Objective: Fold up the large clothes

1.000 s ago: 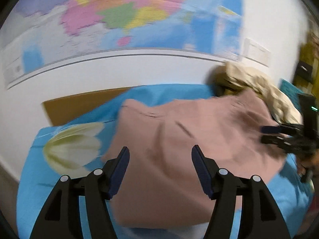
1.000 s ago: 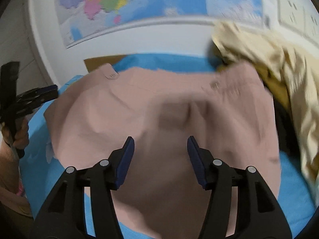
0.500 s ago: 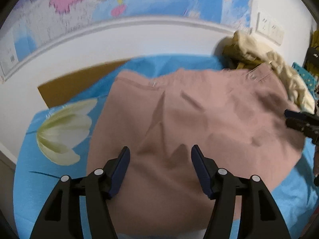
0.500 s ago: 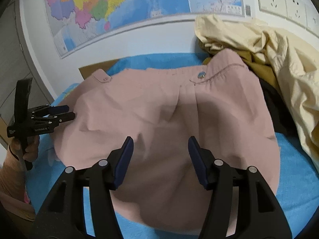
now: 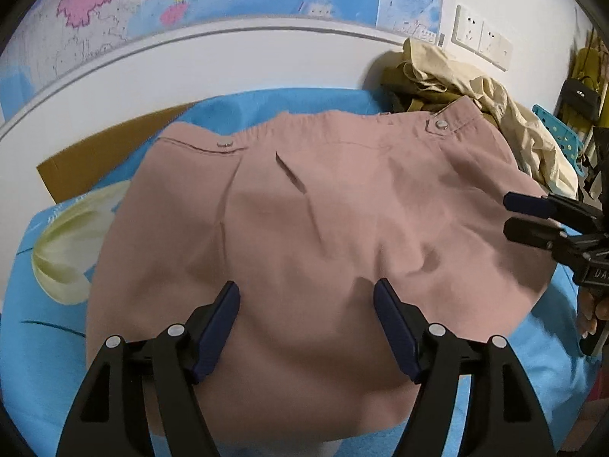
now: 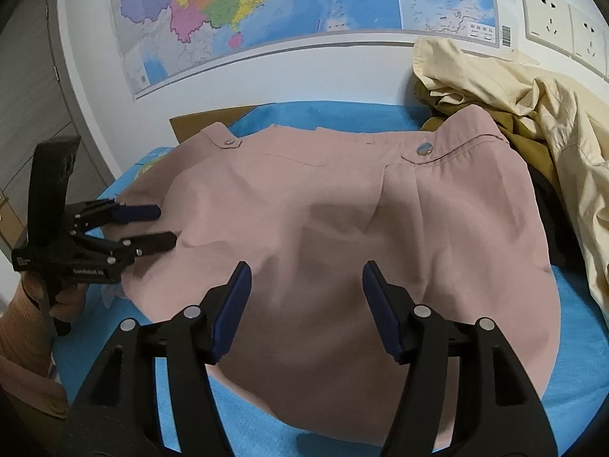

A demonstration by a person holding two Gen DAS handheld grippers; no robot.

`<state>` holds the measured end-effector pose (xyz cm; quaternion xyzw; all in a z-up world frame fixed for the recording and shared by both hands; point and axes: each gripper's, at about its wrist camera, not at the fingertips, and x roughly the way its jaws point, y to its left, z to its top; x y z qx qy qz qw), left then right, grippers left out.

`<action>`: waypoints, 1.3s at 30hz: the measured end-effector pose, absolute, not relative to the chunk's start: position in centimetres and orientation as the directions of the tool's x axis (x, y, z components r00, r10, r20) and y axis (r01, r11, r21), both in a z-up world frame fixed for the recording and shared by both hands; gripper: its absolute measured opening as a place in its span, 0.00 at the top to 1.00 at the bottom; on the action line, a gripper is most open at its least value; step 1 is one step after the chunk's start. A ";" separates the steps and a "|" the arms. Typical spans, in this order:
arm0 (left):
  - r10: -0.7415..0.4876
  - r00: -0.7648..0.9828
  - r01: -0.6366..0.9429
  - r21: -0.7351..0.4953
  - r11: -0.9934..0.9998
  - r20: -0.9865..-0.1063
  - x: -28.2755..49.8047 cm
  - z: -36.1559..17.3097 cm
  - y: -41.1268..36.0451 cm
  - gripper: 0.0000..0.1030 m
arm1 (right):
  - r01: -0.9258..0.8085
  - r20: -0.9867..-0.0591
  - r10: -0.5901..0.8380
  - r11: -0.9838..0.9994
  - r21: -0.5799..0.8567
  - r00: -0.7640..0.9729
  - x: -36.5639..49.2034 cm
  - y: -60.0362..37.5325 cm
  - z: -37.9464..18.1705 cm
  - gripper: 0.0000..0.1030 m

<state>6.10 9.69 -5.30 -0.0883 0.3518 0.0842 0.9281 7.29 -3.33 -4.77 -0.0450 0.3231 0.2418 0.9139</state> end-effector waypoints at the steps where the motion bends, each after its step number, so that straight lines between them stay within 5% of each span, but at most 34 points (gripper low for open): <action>1: 0.096 0.738 -0.219 -0.103 0.970 -0.668 6.1 -5.3 9.6 0.31 | -0.466 -0.610 0.408 0.882 0.071 0.679 7.4 -3.3 -4.8 0.41; 8: 0.094 0.743 -0.228 -0.118 0.966 -0.662 6.0 -4.6 9.5 0.31 | -0.432 -0.659 0.380 0.897 0.092 0.650 9.3 -3.6 -7.1 0.39; 11: 0.089 0.757 -0.230 -0.137 0.963 -0.647 5.9 -4.0 9.7 0.20 | -0.432 -0.657 0.389 0.896 0.106 0.646 9.4 -3.8 -7.1 0.39; 31: 0.104 0.693 -0.313 -0.168 0.935 -0.713 9.1 -5.4 12.2 0.20 | -0.335 -0.652 0.304 0.939 0.082 0.694 11.5 -7.4 -6.3 0.37; 39: 0.098 0.777 -0.316 -0.251 0.915 -0.622 3.3 -3.4 13.0 0.20 | -0.646 -0.610 0.487 0.762 -0.053 0.625 5.1 0.4 -3.7 0.28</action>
